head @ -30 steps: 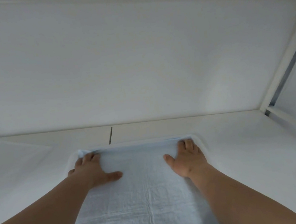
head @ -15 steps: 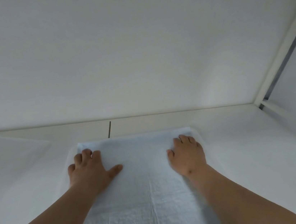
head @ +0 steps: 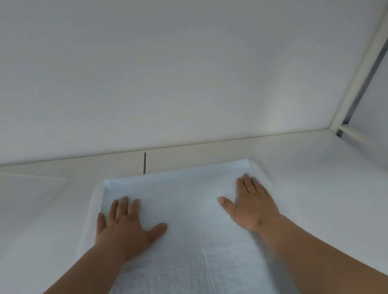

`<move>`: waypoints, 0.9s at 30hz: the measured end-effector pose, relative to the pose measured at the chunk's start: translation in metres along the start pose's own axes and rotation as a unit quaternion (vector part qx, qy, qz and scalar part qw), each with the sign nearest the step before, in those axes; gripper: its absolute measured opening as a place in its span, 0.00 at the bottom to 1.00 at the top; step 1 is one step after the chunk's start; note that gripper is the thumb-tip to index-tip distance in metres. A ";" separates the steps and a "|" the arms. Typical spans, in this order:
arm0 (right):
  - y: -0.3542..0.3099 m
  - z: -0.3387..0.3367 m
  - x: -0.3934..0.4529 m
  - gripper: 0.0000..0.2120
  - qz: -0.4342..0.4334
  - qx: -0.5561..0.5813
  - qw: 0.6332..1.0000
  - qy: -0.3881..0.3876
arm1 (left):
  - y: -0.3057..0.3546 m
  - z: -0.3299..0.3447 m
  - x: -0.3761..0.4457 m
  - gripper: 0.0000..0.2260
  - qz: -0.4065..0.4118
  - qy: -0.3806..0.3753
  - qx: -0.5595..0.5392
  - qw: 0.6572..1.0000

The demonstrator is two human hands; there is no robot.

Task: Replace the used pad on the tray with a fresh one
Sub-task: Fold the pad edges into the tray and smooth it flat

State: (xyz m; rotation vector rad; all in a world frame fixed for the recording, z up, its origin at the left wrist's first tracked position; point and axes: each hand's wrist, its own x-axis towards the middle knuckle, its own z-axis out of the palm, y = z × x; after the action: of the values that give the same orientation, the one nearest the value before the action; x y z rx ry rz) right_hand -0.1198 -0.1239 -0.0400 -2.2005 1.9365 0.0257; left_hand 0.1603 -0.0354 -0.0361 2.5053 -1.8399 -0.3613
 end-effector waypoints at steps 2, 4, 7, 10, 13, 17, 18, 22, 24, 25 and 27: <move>-0.011 -0.002 -0.004 0.38 -0.010 -0.016 1.000 0.012 | -0.001 0.000 -0.002 0.47 0.003 -0.009 0.006 1.000; -0.028 -0.004 -0.014 0.34 -0.050 -0.029 0.997 0.044 | 0.002 -0.002 -0.006 0.44 0.012 0.013 0.024 1.000; -0.058 -0.001 -0.038 0.33 -0.130 -0.012 0.990 0.050 | 0.018 -0.006 -0.017 0.35 0.056 0.059 0.057 0.995; -0.075 0.011 -0.059 0.32 -0.173 -0.006 0.984 0.030 | 0.044 -0.002 -0.031 0.28 0.105 0.040 0.053 0.992; -0.069 0.022 -0.062 0.32 -0.159 -0.022 0.987 0.003 | 0.055 0.010 -0.043 0.27 0.115 -0.010 0.038 0.993; -0.053 0.025 -0.055 0.37 -0.126 -0.025 0.992 -0.005 | 0.041 0.020 -0.045 0.31 0.116 -0.040 0.049 0.991; -0.049 0.024 -0.054 0.38 -0.117 -0.022 0.993 -0.006 | 0.039 0.020 -0.044 0.32 0.117 -0.044 0.052 0.991; -0.029 0.021 -0.053 0.39 -0.084 -0.013 0.996 -0.007 | 0.035 0.017 -0.044 0.34 0.096 -0.059 0.045 0.993; -0.016 0.019 -0.052 0.39 -0.072 -0.015 0.997 -0.009 | 0.029 0.016 -0.044 0.35 0.078 -0.054 0.043 0.995; -0.009 0.018 -0.051 0.39 -0.067 -0.016 0.998 -0.010 | 0.024 0.016 -0.045 0.35 0.065 -0.053 0.042 0.996; 0.005 0.016 -0.051 0.39 -0.058 -0.017 0.998 -0.008 | 0.013 0.015 -0.048 0.36 0.034 -0.049 0.037 0.998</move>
State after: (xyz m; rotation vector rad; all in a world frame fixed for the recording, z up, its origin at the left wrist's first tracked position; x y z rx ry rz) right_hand -0.1298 -0.0724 -0.0484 -2.3241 1.8090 0.0591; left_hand 0.1313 0.0072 -0.0407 2.5086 -2.0044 -0.4291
